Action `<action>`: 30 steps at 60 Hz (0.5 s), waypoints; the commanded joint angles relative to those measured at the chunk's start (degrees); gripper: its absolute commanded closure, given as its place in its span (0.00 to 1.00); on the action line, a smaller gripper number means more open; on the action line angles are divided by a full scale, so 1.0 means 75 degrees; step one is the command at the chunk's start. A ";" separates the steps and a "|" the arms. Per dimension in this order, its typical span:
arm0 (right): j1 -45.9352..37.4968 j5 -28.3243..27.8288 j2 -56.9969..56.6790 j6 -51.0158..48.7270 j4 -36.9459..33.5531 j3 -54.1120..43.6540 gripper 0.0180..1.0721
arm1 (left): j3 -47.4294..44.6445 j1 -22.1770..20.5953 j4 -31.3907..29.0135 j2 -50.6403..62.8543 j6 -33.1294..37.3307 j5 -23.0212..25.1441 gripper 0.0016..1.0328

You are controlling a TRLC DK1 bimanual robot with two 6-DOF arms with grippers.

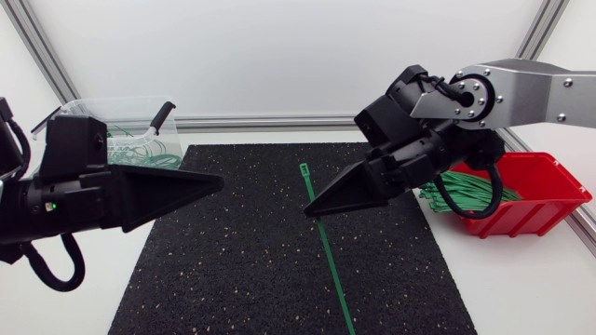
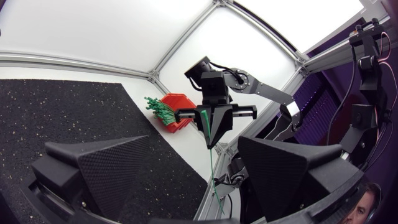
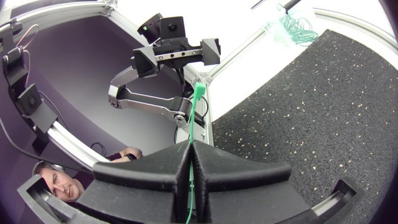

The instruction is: Take a green cable tie from the red box, thread the tail through the head to close it, then place it in the transparent bin on the left.

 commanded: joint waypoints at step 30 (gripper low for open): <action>0.0056 -0.0845 0.0389 0.0174 0.0191 -0.0130 0.95 | 0.1077 -0.1201 0.2038 0.1999 -0.1617 0.0156 0.04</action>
